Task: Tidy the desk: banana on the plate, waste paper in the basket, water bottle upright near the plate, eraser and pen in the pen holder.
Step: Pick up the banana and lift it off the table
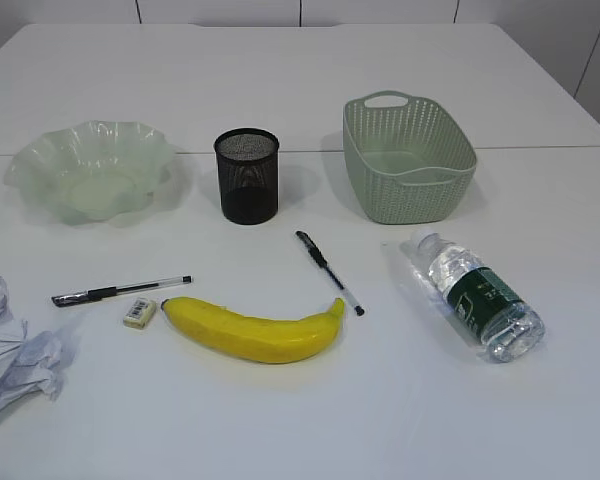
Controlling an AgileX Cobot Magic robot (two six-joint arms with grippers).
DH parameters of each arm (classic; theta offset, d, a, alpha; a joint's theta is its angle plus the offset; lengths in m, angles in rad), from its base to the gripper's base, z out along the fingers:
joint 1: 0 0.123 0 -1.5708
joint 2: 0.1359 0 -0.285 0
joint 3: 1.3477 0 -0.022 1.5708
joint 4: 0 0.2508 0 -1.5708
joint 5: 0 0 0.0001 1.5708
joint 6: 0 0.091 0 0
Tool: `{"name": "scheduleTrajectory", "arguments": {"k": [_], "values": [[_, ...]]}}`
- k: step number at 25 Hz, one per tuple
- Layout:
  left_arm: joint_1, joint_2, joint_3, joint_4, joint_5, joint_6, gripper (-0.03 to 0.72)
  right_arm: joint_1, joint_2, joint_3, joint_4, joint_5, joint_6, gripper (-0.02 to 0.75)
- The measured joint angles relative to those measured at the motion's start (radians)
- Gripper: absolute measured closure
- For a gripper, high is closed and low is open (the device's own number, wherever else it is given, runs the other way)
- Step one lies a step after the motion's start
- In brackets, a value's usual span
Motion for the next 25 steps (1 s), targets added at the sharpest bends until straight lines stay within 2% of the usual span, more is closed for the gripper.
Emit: {"name": "scheduleTrajectory", "arguments": {"k": [20, 25], "values": [[0.000, 0.000, 0.000, 0.000, 0.000, 0.000, 0.201, 0.000, 0.000, 0.000, 0.000, 0.000, 0.001, 0.167], [0.000, 0.000, 0.000, 0.000, 0.000, 0.000, 0.223, 0.000, 0.000, 0.000, 0.000, 0.000, 0.001, 0.167]]}}
